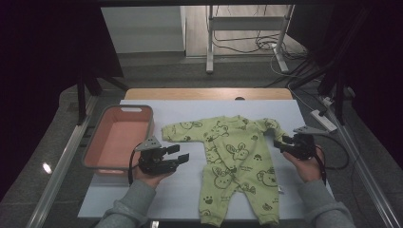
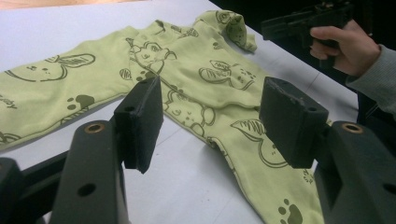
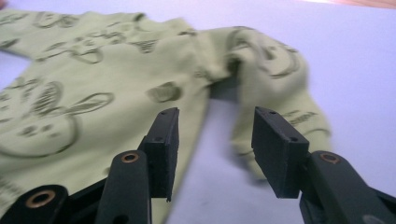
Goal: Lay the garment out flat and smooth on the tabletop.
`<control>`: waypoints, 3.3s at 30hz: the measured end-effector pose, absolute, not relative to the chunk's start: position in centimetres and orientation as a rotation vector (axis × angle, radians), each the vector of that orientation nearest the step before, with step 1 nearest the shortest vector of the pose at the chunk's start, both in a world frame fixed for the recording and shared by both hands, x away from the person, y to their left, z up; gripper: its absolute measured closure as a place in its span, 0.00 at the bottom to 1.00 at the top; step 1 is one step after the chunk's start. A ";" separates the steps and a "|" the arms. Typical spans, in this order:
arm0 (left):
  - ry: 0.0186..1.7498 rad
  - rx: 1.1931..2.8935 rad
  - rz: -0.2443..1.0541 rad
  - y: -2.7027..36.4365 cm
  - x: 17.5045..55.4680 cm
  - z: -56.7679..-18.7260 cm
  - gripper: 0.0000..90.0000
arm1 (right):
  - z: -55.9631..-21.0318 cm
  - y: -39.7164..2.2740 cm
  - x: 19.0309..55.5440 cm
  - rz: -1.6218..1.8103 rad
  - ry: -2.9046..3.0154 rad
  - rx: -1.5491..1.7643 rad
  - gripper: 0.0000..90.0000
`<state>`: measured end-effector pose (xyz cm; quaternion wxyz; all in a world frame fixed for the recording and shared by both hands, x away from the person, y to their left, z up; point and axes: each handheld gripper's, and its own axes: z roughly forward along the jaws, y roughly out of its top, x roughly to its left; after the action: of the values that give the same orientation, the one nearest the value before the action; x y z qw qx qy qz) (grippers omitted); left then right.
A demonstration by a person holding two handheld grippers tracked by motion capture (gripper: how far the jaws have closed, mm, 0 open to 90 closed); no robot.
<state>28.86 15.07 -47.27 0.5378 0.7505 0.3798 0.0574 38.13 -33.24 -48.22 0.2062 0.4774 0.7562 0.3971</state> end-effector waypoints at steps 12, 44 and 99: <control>0.897 1.799 0.126 15.1 29.2 -47.3 0.43 | -50.0 -36.0 41.8 0.985 2.036 1.497 0.59; 0.898 1.791 0.122 15.4 30.1 -47.4 0.42 | -47.9 -40.5 45.5 0.882 1.898 1.651 0.93; 0.887 1.782 0.114 15.5 30.6 -47.3 0.42 | -51.0 -29.3 37.6 0.853 2.296 1.415 0.97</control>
<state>30.65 15.50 -47.33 0.5429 0.7506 0.3735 0.0480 37.61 -29.30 -51.01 0.1556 0.4941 0.8018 0.2980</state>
